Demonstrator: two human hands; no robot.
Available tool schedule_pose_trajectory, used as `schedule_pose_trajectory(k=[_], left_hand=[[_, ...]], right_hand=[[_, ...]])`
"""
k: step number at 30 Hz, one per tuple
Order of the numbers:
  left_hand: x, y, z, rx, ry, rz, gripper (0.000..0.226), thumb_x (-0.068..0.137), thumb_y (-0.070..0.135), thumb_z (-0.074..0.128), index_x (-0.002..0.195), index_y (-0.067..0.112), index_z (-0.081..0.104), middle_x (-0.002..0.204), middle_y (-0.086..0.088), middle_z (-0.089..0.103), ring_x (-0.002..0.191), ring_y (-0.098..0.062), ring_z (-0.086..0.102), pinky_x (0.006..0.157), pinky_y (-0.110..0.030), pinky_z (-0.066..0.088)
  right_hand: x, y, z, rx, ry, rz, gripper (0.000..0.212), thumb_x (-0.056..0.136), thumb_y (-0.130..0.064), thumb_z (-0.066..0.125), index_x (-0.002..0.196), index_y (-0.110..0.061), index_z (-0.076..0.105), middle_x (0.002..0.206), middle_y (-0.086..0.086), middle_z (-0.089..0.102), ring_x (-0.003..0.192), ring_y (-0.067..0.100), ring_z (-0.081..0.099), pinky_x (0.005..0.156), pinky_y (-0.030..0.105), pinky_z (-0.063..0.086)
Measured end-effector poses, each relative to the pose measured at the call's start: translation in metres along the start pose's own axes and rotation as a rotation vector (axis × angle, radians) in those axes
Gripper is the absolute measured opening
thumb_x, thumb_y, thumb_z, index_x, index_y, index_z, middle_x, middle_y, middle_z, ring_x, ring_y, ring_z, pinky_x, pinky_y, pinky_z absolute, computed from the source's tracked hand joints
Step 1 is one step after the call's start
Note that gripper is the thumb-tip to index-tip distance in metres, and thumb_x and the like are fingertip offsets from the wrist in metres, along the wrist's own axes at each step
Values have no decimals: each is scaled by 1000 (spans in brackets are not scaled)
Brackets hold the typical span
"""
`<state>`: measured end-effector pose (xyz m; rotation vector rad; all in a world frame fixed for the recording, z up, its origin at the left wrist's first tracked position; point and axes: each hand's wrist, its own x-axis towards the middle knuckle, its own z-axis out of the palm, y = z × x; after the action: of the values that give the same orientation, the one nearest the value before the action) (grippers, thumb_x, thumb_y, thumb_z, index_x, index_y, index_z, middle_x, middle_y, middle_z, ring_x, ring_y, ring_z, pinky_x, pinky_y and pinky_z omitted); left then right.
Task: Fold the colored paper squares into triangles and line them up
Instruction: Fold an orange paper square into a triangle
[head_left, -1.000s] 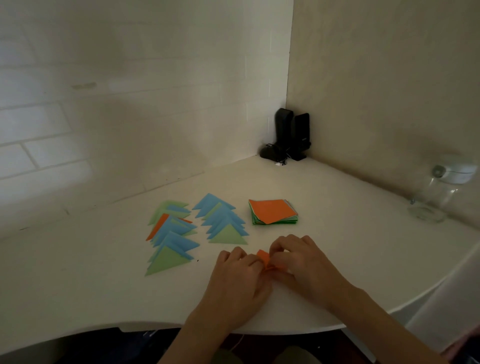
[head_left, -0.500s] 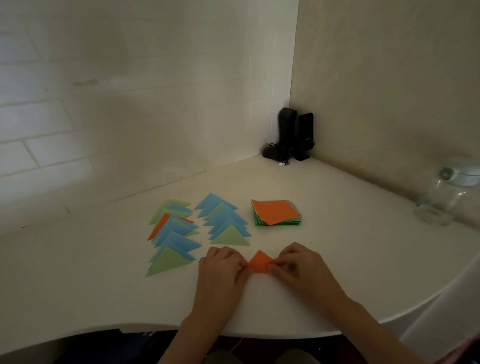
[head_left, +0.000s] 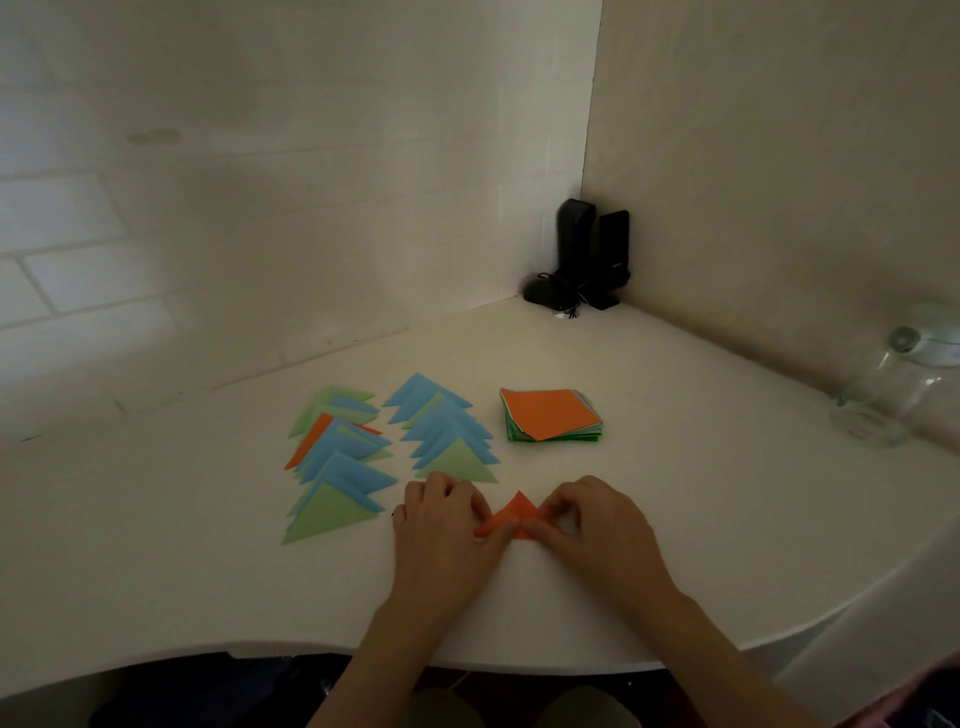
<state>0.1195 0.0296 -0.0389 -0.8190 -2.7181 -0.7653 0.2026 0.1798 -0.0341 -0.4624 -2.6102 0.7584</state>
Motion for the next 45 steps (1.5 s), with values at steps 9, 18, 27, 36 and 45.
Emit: schedule_pose_trajectory(k=[9, 18, 27, 36, 45], left_hand=[[4, -13, -11, -242, -76, 32, 16, 76, 33, 73, 81, 33, 58, 90, 14, 50, 91, -12, 46, 83, -28, 40], [-2, -8, -16, -186, -59, 67, 20, 84, 8, 61, 97, 22, 64, 101, 7, 52, 96, -15, 45, 84, -23, 36], [-13, 42, 0, 20, 16, -10, 34, 80, 30, 71, 109, 17, 59, 104, -5, 53, 88, -20, 49, 70, -31, 44], [-7, 24, -12, -266, -36, -15, 18, 86, 21, 64, 102, 29, 62, 93, 10, 63, 87, -9, 51, 71, -17, 34], [17, -33, -27, -297, 142, -64, 19, 76, 12, 75, 89, 25, 70, 77, 16, 62, 75, -12, 56, 72, -30, 45]], right_hand=[[6, 5, -15, 142, -165, 20, 24, 75, -29, 75, 87, -38, 57, 91, -11, 56, 66, 3, 46, 65, 11, 38], [6, 12, -24, 209, -231, 49, 32, 75, -12, 72, 80, -41, 59, 90, -5, 61, 74, 4, 53, 67, 7, 38], [2, 12, -21, 203, -198, 4, 27, 77, -11, 71, 77, -35, 59, 88, -7, 58, 76, 5, 53, 70, 9, 39], [-3, 13, -22, 213, -118, -24, 11, 76, -19, 73, 81, -27, 66, 82, -9, 61, 80, 2, 55, 68, 8, 41], [33, 11, -4, 27, 235, -124, 16, 74, -21, 77, 88, -25, 69, 91, -8, 64, 80, 12, 59, 74, 34, 48]])
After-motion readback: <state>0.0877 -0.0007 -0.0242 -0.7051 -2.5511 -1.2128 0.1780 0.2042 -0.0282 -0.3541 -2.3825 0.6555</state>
